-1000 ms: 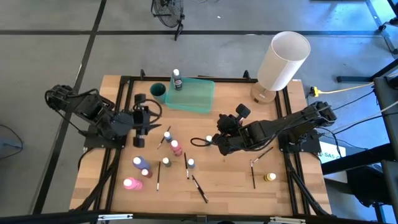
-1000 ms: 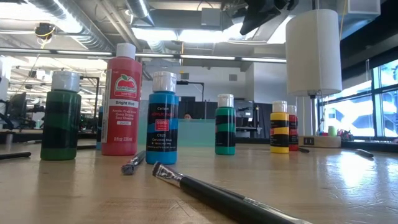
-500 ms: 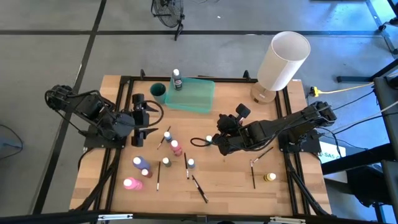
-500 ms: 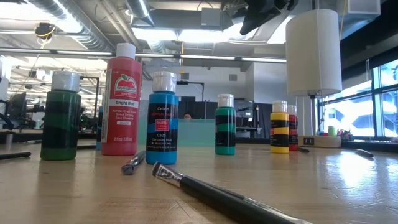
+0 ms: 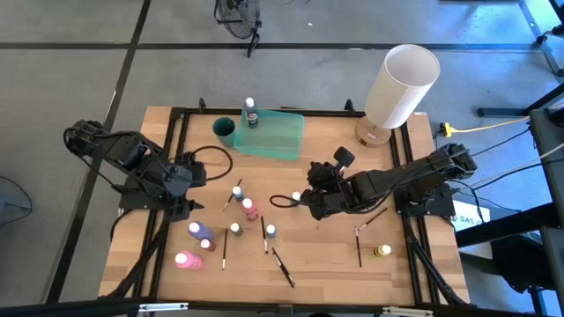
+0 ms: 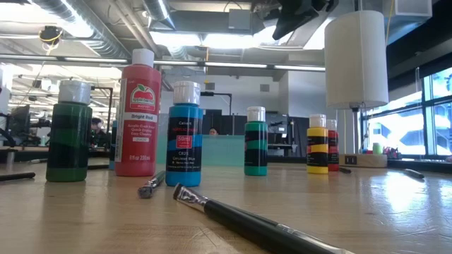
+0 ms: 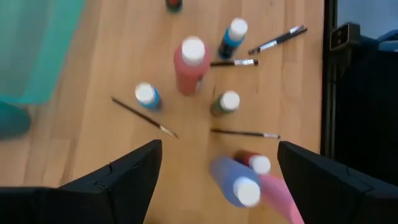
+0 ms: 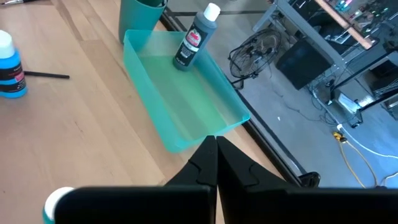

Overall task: Pick & Place Paint Supplies
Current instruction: Put the big violet paint bottle into the green bin

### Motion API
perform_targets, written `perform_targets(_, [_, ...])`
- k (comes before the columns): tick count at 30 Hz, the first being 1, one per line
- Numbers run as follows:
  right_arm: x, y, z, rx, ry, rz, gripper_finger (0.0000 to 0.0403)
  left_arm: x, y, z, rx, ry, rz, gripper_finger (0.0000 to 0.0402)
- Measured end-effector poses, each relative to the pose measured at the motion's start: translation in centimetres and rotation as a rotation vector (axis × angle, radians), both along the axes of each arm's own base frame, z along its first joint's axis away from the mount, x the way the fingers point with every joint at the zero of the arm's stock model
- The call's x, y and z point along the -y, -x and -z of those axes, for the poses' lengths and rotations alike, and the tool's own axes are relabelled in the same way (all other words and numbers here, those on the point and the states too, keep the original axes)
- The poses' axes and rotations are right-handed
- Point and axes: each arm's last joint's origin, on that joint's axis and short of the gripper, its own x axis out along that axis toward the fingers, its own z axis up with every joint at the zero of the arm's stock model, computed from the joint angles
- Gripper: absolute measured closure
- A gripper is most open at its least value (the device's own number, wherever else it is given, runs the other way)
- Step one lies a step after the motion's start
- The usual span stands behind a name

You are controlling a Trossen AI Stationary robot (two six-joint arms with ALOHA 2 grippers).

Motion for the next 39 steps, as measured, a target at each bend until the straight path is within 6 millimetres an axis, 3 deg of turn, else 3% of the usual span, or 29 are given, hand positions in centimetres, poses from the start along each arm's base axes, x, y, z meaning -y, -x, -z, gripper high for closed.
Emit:
perform_targets(6, [0.0, 0.0, 0.0, -0.006, -0.013, -0.007, 0.0402, 0.6, 0.0, 0.7, 0.007, -0.055, 0.015, 0.0086])
perform_targets(15, [0.0, 0.0, 0.0, -0.006, -0.013, -0.004, 0.0402, 1.4, -0.6, 3.3, -0.018, -0.124, 0.046, 0.0086])
perform_targets(24, [0.5, -0.2, 0.0, -0.002, -0.014, 0.010, 0.0402, 2.0, -1.2, 5.4, -0.126, -0.013, -0.092, 0.0086])
perform_targets(31, [0.5, -0.2, 0.0, -0.004, -0.009, 0.010, 0.0402, 2.6, -2.1, 7.0, -0.221, 0.041, -0.297, 0.0086])
perform_targets(39, [0.6, -0.2, 0.0, -0.004, -0.010, 0.014, 0.0402, 3.5, -3.1, 8.4, -0.384, 0.085, -0.384, 0.0086])
